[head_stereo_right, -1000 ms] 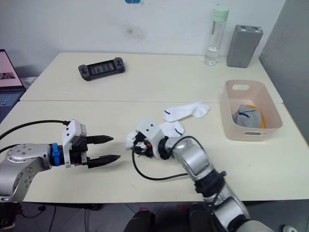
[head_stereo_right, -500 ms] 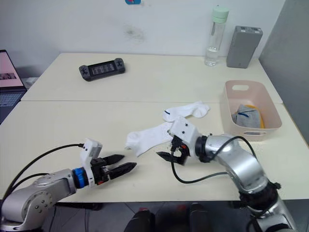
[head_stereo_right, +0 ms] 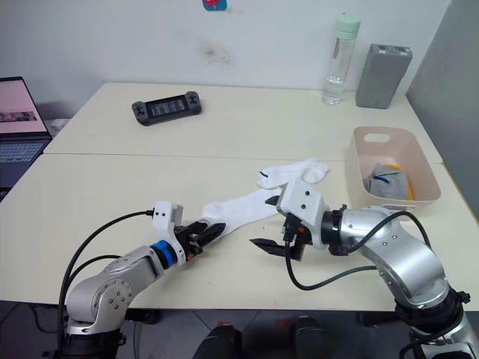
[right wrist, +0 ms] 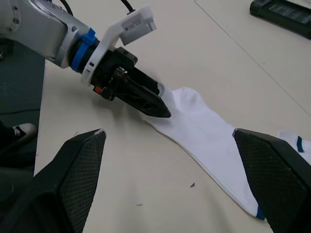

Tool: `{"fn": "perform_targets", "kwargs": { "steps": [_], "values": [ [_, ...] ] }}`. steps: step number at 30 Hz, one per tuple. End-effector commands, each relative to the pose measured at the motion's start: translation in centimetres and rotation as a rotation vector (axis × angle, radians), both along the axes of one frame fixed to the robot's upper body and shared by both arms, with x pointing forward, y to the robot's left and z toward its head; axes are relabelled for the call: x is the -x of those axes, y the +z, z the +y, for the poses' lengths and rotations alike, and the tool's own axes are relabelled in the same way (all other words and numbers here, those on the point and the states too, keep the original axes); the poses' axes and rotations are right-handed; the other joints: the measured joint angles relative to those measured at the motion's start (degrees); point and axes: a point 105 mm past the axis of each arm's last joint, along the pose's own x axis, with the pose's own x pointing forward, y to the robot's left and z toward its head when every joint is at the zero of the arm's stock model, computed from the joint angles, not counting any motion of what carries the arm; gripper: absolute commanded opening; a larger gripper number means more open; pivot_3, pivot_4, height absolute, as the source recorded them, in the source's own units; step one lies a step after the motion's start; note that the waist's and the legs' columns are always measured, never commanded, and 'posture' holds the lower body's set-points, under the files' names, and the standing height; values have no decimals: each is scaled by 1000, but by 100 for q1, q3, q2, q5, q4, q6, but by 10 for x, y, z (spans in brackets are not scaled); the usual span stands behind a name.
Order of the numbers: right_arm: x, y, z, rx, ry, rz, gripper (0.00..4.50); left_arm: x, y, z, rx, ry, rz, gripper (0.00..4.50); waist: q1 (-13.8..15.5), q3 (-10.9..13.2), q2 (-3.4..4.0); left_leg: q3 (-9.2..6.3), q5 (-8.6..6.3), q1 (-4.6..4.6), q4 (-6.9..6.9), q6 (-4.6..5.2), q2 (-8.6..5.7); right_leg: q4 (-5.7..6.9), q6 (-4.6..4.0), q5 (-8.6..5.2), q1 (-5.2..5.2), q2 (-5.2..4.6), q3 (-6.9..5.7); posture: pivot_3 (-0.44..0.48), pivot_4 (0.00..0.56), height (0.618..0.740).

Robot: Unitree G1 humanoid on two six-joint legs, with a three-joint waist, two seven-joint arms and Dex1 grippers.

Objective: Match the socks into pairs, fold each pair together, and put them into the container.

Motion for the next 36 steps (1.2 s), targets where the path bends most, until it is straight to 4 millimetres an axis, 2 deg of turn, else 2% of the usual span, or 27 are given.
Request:
{"fn": "perform_targets", "kwargs": {
  "steps": [1,5,6,9,14,18,21,23,25,28,30,31,33,35,36],
  "values": [
    [3,13,-1,-34,-4,-49,4500,-6,-3,1,-7,27,-7,1497,-2,0,0,0,0,0,0,0,0,0,0,0,0,0,0,0,150,740],
    [4,11,-2,-39,-5,-42,4500,-14,11,9,12,49,-70,210,-11,1,-1,-1,0,-5,-1,0,2,-1,0,0,-4,2,-1,0,150,740],
    [4,11,-2,-40,-6,-41,4500,-14,14,13,17,59,-80,37,-12,1,-1,0,0,-6,-1,0,2,-2,0,0,-5,2,-1,0,150,740],
    [4,11,-3,-42,-7,-40,4500,-10,24,25,33,68,-104,37,-36,2,-3,1,0,-10,-2,0,4,-4,0,0,-10,1,0,0,150,740],
    [4,16,-3,-56,3,-40,4500,5,60,56,61,-36,-132,37,-47,5,-9,-4,0,-9,-8,0,14,-1,-5,-3,-15,10,-6,0,150,740],
    [3,17,-3,-60,12,-34,4500,3,104,92,-11,-94,-170,37,-32,9,-15,-6,0,-11,-8,0,12,-6,3,-9,-15,11,-11,0,150,740],
    [2,18,-3,-61,17,-34,4500,-2,131,109,-98,-131,-191,37,-26,9,-14,-4,-1,-12,-9,0,8,-14,8,-12,-13,9,-10,0,150,740],
    [1,19,-2,-63,19,-35,4500,-7,157,115,-162,-157,-214,37,-29,9,-14,-2,-1,-16,-11,0,8,-18,7,-11,-15,8,-10,0,150,740],
    [0,20,-3,-64,19,-36,4500,-10,178,114,-198,-190,-225,37,-25,16,-25,-6,-1,-23,-11,0,8,-21,5,-10,-19,8,-15,0,150,740],
    [0,20,-3,-62,17,-35,4500,-12,187,106,-223,-251,-221,37,-41,17,-22,-3,-1,-32,-12,1,8,-23,-1,-6,-27,7,-12,0,150,740],
    [0,20,-3,-62,15,-35,4500,-13,182,100,-256,-292,-196,37,-47,19,-20,2,-1,-31,-13,1,8,-21,-1,-6,-26,5,-10,0,150,740],
    [0,21,-4,-60,9,-37,4500,-15,176,89,-270,-337,-184,37,-56,19,-20,2,-2,-31,-14,2,9,-21,-1,-7,-28,6,-10,0,150,740],
    [-1,22,-6,-60,-5,-36,4500,-21,165,64,-284,-422,-188,37,-48,19,-19,-1,-2,-48,-14,2,12,-15,-2,-7,-45,8,-12,0,150,740],
    [-2,21,-10,-44,-27,-37,4500,-20,141,29,-215,-514,-132,37,-16,19,-20,-9,-1,-61,-6,2,11,-12,-2,-6,-52,8,-17,0,150,740],
    [-2,20,-12,-38,-35,-37,4500,-17,132,19,-200,-540,-106,37,-12,19,-20,-15,-1,-70,1,1,9,-12,-2,-6,-52,7,-20,0,150,740]
  ]
}}
